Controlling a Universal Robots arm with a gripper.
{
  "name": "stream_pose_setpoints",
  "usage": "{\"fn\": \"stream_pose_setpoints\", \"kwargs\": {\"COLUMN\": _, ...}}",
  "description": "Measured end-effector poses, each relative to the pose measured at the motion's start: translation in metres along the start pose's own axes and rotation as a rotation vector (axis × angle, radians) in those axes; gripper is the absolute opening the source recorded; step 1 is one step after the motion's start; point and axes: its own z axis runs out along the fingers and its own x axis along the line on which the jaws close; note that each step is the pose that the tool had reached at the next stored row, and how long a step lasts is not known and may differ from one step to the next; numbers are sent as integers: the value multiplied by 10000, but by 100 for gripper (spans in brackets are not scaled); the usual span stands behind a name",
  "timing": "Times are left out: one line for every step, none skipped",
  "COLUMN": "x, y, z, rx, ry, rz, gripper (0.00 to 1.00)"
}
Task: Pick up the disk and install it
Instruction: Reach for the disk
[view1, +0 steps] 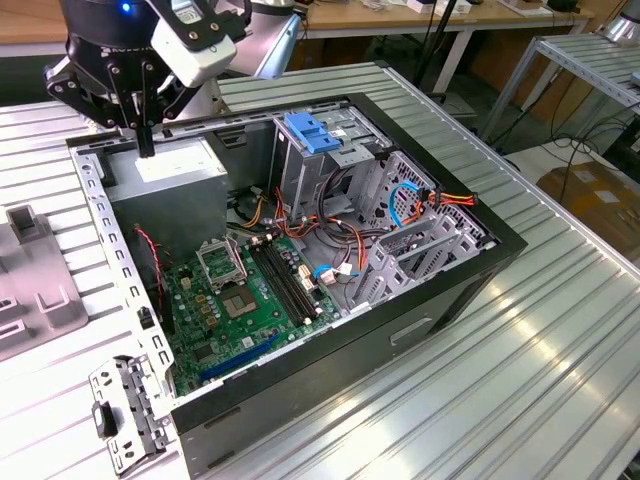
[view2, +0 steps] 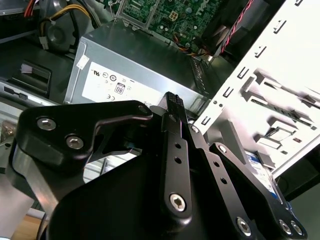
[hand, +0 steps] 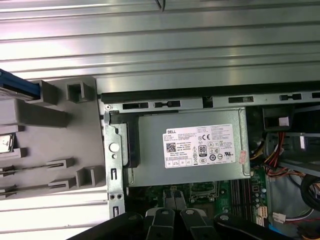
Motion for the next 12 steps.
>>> {"fn": "stream_pose_setpoints", "kwargs": {"x": 7, "y": -1, "z": -1, "rx": 1, "ry": 0, "rz": 0, "gripper": 11}}
{"fn": "stream_pose_setpoints", "kwargs": {"x": 12, "y": -1, "z": -1, "rx": 1, "ry": 1, "rz": 0, "gripper": 11}}
{"fn": "stream_pose_setpoints", "kwargs": {"x": 17, "y": -1, "z": -1, "rx": 0, "ry": 0, "rz": 1, "gripper": 11}}
{"fn": "stream_pose_setpoints", "kwargs": {"x": 22, "y": -2, "z": -1, "rx": 1, "ry": 1, "rz": 0, "gripper": 11}}
{"fn": "stream_pose_setpoints", "kwargs": {"x": 32, "y": -2, "z": -1, "rx": 1, "ry": 0, "rz": 1, "gripper": 11}}
{"fn": "stream_pose_setpoints", "kwargs": {"x": 37, "y": -3, "z": -1, "rx": 1, "ry": 0, "rz": 0, "gripper": 11}}
{"fn": "stream_pose_setpoints", "kwargs": {"x": 43, "y": -3, "z": -1, "rx": 0, "ry": 0, "rz": 0, "gripper": 11}}
{"fn": "stream_pose_setpoints", "kwargs": {"x": 49, "y": -4, "z": -2, "rx": 1, "ry": 0, "rz": 0, "gripper": 11}}
{"fn": "stream_pose_setpoints", "kwargs": {"x": 54, "y": -4, "z": -2, "rx": 0, "ry": 0, "rz": 1, "gripper": 11}}
{"fn": "stream_pose_setpoints", "kwargs": {"x": 61, "y": -5, "z": -2, "rx": 1, "ry": 1, "rz": 0, "gripper": 11}}
{"fn": "stream_pose_setpoints", "kwargs": {"x": 67, "y": -5, "z": -2, "rx": 0, "ry": 0, "rz": 0, "gripper": 11}}
{"fn": "stream_pose_setpoints", "kwargs": {"x": 74, "y": -6, "z": -2, "rx": 0, "ry": 0, "rz": 0, "gripper": 11}}
